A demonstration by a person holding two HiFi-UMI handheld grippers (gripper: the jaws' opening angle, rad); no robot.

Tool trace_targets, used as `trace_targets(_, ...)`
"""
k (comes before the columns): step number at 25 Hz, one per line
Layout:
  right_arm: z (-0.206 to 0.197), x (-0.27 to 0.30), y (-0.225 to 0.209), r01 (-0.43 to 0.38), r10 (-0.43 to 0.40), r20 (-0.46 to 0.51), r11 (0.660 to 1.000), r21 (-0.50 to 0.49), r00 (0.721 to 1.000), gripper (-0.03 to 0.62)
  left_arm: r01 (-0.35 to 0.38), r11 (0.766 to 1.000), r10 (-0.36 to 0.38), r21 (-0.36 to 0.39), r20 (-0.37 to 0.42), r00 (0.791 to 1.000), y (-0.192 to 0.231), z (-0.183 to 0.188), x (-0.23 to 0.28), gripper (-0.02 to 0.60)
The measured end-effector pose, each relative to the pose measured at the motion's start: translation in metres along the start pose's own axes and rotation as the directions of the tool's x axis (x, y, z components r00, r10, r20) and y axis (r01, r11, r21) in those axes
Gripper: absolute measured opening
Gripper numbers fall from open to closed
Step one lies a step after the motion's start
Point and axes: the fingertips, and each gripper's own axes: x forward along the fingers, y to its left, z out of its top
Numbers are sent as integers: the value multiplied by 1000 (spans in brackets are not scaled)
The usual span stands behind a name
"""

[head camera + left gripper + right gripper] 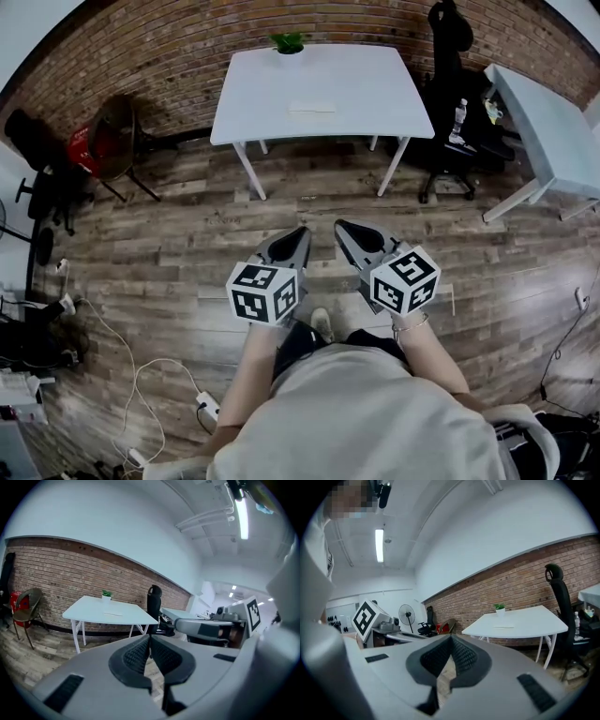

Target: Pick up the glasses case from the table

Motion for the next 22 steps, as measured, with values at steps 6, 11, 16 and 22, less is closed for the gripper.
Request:
trace_targets(6, 7, 36, -27, 33, -33, -8, 999, 8, 999, -2, 18, 1000, -18, -15, -16, 1000, 39, 13, 29, 12)
trace_targets(11, 9, 56, -50, 54, -54, -16, 998, 26, 998, -2, 20, 999, -20, -29, -27, 999, 65, 19, 47, 12)
trace_targets(16, 15, 84, -81, 40, -40, -20, 999, 23, 999, -3, -11, 998, 10, -64, -11, 1000, 96, 34, 71, 12)
trace_targets(22, 33, 133, -131, 4, -4, -28, 1000, 17, 1000, -3, -44, 996, 43, -80, -14, 999, 135, 59, 121, 12)
